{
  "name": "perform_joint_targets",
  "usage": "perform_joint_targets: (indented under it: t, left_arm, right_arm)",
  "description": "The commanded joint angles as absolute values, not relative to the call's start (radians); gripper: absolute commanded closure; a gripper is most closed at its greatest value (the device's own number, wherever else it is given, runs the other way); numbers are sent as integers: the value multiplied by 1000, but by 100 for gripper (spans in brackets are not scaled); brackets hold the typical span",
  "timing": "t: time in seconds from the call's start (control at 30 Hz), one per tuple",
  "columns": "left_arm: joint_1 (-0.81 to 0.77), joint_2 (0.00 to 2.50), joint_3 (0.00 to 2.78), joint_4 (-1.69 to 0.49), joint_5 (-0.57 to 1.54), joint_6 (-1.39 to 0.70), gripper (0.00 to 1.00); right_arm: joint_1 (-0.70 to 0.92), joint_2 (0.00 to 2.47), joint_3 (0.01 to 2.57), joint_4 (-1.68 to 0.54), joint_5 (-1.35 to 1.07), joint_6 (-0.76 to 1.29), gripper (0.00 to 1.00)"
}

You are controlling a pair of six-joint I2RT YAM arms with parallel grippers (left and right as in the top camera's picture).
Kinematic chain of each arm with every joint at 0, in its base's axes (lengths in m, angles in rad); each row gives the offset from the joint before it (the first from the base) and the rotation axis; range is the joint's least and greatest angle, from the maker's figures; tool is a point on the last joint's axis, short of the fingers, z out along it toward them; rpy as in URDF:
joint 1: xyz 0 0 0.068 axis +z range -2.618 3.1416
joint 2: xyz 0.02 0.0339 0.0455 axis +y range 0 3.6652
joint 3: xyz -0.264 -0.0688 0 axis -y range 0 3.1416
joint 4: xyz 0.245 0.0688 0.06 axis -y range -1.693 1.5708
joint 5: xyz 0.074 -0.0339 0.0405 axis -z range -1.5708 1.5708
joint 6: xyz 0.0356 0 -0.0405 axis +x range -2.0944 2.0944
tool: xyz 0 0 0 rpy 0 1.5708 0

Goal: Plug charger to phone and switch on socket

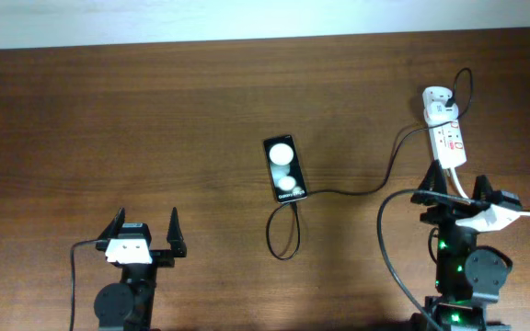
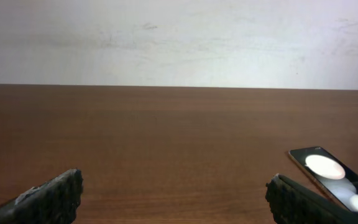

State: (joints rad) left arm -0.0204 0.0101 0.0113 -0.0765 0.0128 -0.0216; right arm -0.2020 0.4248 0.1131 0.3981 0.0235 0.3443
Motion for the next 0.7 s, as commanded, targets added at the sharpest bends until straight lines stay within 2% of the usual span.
perform_joint_targets:
  t: [0.0, 0.3, 0.43, 0.67]
  left_arm:
    - [-23, 5, 10, -84, 30, -6, 1]
    - [-23, 5, 10, -84, 30, -6, 1]
    - [-23, 5, 10, -84, 30, -6, 1]
    - [-23, 5, 10, -84, 30, -6, 1]
  right_arm:
    - [-192, 324, 43, 392, 39, 345, 1]
    - [-175, 2, 6, 4, 57, 238, 1]
    - [-175, 3, 6, -31, -44, 3, 1]
    - [-130, 3, 6, -72, -72, 15, 1]
